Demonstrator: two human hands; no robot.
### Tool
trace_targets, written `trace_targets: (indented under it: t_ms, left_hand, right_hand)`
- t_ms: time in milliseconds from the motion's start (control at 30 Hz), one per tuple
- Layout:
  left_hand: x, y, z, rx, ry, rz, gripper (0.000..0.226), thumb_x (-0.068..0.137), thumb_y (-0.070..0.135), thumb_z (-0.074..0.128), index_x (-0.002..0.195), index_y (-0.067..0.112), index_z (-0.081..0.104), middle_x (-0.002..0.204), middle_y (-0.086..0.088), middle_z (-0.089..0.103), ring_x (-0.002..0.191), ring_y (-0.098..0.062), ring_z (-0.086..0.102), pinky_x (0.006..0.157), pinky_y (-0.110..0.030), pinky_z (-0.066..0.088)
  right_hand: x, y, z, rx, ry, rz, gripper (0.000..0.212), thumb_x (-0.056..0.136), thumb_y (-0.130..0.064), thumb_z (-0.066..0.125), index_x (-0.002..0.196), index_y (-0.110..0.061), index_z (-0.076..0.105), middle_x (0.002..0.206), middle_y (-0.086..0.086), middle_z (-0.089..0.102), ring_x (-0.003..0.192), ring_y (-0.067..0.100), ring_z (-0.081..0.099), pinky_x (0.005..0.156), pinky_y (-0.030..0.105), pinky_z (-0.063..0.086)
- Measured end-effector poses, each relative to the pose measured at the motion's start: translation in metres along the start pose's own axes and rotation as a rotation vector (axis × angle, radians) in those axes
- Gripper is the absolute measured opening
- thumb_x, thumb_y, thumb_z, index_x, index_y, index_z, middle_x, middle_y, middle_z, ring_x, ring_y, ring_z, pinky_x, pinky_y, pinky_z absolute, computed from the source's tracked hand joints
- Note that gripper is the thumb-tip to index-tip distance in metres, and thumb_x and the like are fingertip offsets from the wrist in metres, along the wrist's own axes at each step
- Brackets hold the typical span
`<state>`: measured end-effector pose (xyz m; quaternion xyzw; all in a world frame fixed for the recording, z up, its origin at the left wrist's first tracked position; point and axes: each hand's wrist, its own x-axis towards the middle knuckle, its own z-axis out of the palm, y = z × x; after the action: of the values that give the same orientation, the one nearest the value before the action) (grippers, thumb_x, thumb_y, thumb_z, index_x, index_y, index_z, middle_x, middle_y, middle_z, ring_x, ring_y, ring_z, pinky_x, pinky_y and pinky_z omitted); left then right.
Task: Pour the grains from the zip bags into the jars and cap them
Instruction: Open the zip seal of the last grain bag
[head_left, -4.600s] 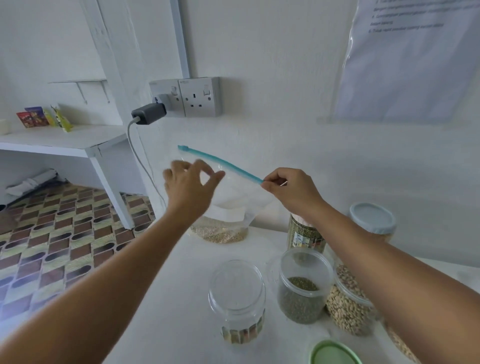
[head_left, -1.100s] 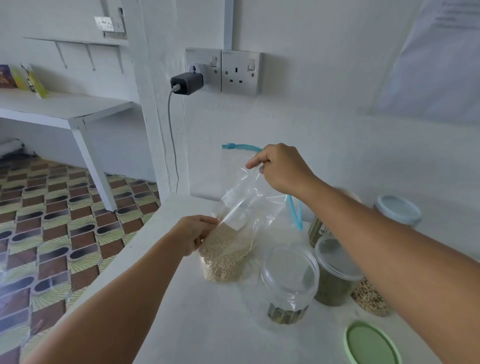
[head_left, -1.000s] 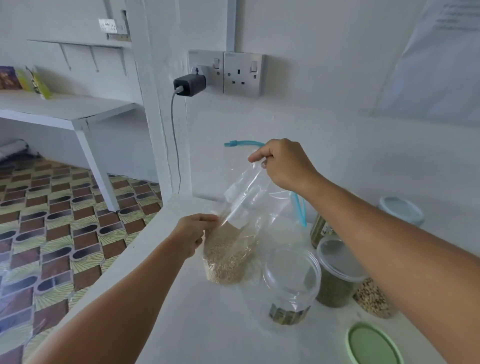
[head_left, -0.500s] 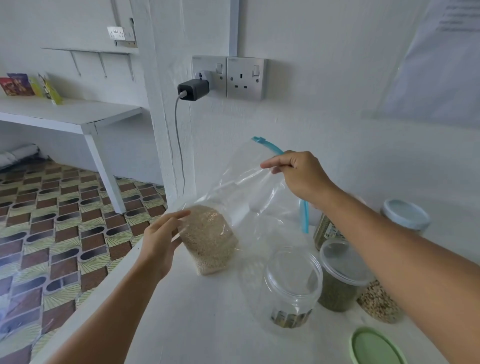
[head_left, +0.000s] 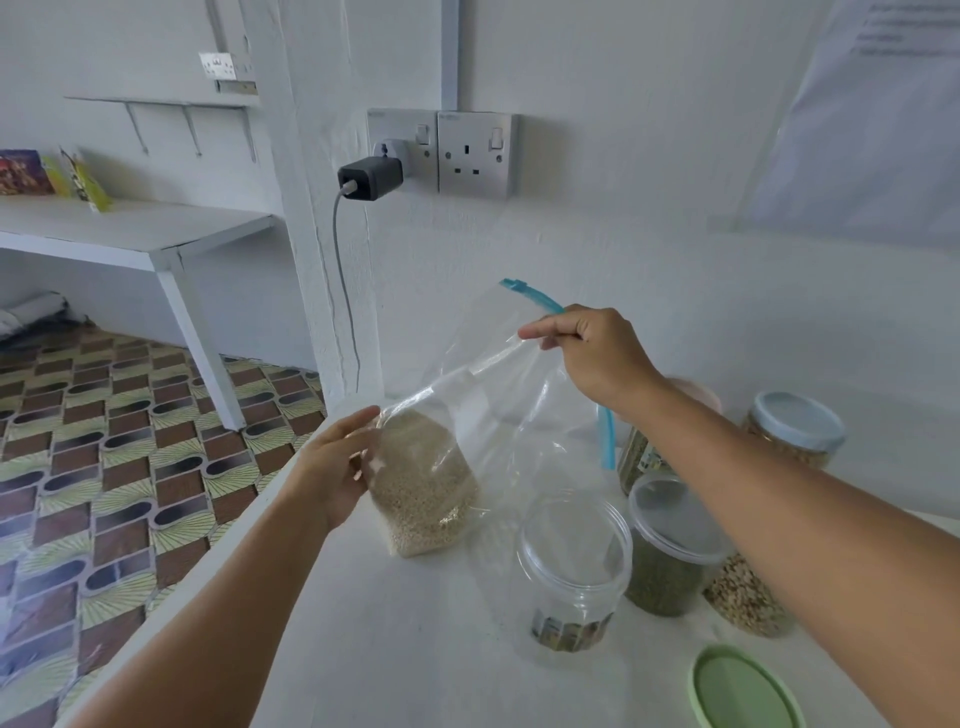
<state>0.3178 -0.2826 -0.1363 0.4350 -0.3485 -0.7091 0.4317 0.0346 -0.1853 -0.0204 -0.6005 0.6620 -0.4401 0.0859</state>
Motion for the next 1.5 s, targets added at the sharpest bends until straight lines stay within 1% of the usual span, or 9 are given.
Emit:
trace_targets:
  t_ms: [233,400,567,667,800,1067,1200,1300,1500]
  left_hand:
    - [-0.009,0.026,-0.005,0.063,0.089,0.346,0.024,0.093,-0.004,0.069,0.094,0.018,0.079,0.105,0.007,0.077,0.107,-0.009,0.066,0.107,-0.027,0.043]
    - [-0.010,0.020,-0.009,0.054,0.070,0.352,0.026,0.096,0.001,0.068,0.091,0.021,0.082,0.110,0.005,0.077,0.123,-0.017,0.062,0.111,-0.033,0.042]
    - [-0.013,0.018,-0.014,-0.021,0.012,0.262,0.024,0.103,0.006,0.060,0.107,0.017,0.081,0.107,0.000,0.076,0.120,-0.026,0.068,0.100,-0.037,0.052]
    - [-0.013,0.021,-0.015,-0.064,0.011,0.254,0.024,0.103,0.011,0.061,0.116,0.019,0.079,0.124,-0.003,0.074,0.119,-0.025,0.068,0.104,-0.040,0.051]
    - [-0.012,0.023,-0.013,-0.075,0.058,0.259,0.035,0.100,0.021,0.067,0.135,0.026,0.065,0.119,-0.005,0.077,0.111,-0.022,0.071,0.103,-0.041,0.051]
    - [-0.018,0.040,-0.004,0.081,0.198,0.423,0.037,0.083,0.010,0.086,0.116,0.016,0.070,0.097,-0.004,0.081,0.093,-0.018,0.075,0.095,-0.033,0.055]
    - [-0.021,0.036,-0.011,0.033,0.131,0.303,0.027,0.096,0.020,0.073,0.122,0.013,0.069,0.107,-0.003,0.080,0.100,-0.020,0.077,0.095,-0.036,0.054]
    - [-0.022,0.037,-0.015,0.044,0.142,0.293,0.031,0.095,0.013,0.074,0.125,0.014,0.067,0.105,-0.005,0.080,0.095,-0.018,0.078,0.088,-0.029,0.054]
    - [-0.025,0.042,-0.002,0.216,0.282,0.488,0.037,0.087,0.003,0.081,0.118,0.015,0.066,0.086,-0.003,0.080,0.081,-0.012,0.076,0.079,-0.025,0.060]
  right_hand:
    - [0.002,-0.004,-0.012,0.113,0.081,0.038,0.040,0.105,0.000,0.049,0.109,-0.025,0.081,0.106,-0.014,0.071,0.101,0.006,0.068,0.088,0.005,0.046]
    - [0.001,-0.001,-0.011,0.133,0.066,0.107,0.050,0.103,0.005,0.046,0.102,-0.032,0.080,0.108,-0.011,0.073,0.103,0.003,0.068,0.076,0.000,0.044]
    - [-0.003,0.002,-0.008,0.114,0.065,0.089,0.044,0.105,0.002,0.048,0.106,-0.028,0.080,0.110,-0.010,0.072,0.104,0.005,0.068,0.087,0.006,0.042]
    - [-0.004,0.004,-0.008,0.093,0.063,0.088,0.043,0.106,0.001,0.048,0.108,-0.027,0.080,0.110,-0.010,0.072,0.104,0.005,0.068,0.085,0.003,0.042]
    - [-0.006,0.008,-0.010,0.042,0.069,0.083,0.042,0.105,0.001,0.049,0.108,-0.027,0.080,0.107,-0.013,0.071,0.103,0.003,0.068,0.080,-0.002,0.040]
    - [-0.006,0.010,-0.013,0.041,0.129,0.132,0.040,0.105,0.001,0.050,0.110,-0.026,0.080,0.105,-0.007,0.070,0.096,-0.004,0.062,0.076,-0.007,0.038]
    - [-0.008,0.016,-0.012,0.035,0.111,0.173,0.039,0.106,0.000,0.049,0.114,-0.025,0.079,0.108,-0.005,0.070,0.095,-0.004,0.060,0.071,-0.007,0.037]
    - [-0.010,0.016,-0.012,0.019,0.109,0.169,0.039,0.106,0.000,0.049,0.116,-0.024,0.078,0.107,-0.006,0.068,0.092,-0.005,0.059,0.070,-0.009,0.035]
    - [-0.010,0.011,-0.008,-0.002,0.123,0.148,0.040,0.105,0.001,0.049,0.114,-0.024,0.079,0.103,-0.007,0.067,0.091,-0.003,0.060,0.071,-0.008,0.036]
